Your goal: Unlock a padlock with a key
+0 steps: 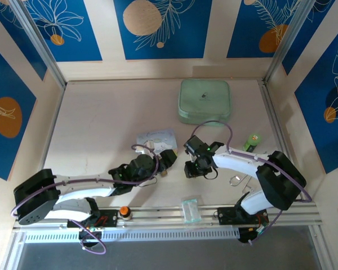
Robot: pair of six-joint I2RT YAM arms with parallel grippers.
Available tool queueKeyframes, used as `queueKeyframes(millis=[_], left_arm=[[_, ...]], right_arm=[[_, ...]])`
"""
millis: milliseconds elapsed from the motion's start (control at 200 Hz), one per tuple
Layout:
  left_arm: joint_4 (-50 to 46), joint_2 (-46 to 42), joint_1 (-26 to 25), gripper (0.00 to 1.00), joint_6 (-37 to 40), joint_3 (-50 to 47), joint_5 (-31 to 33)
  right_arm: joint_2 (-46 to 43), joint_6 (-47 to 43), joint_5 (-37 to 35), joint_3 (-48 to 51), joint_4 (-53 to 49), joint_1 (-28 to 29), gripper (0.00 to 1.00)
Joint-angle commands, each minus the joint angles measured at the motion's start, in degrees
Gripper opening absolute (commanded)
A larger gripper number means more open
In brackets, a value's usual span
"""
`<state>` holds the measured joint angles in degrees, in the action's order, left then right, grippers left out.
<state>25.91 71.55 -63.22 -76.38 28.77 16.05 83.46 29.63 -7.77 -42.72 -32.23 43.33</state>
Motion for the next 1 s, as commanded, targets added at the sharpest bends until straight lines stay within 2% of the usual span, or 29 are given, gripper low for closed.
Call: queueKeyframes(millis=[0,320,475,615,810,996], left_arm=[[0.81,0.35,-0.59,0.74,1.08,1.20,1.66],[0.88,0.17,-0.68,0.74,0.84,0.85,2.13],[1.05,-0.06,-0.75,0.74,0.82,0.58,2.42],[1.25,-0.03,-0.76,0.74,1.56,0.71,2.75],[1.31,-1.08,-1.03,0.74,1.74,0.15,3.62],[1.16,-1.96,-1.29,0.74,1.69,-0.56,4.20]], right_arm=[[1.39,1.75,-2.22,0.18,-1.52,2.09,0.34],[3.13,4.33,-6.38,-1.22,-4.21,5.65,0.32],[1.33,6.92,-8.42,-0.39,-5.73,7.88,0.35],[-1.34,7.04,-5.76,0.01,-3.21,7.02,0.36],[-0.83,8.15,-8.99,-2.69,-7.49,6.94,0.37],[0.33,8.87,-9.66,-1.28,-7.74,7.86,0.36]])
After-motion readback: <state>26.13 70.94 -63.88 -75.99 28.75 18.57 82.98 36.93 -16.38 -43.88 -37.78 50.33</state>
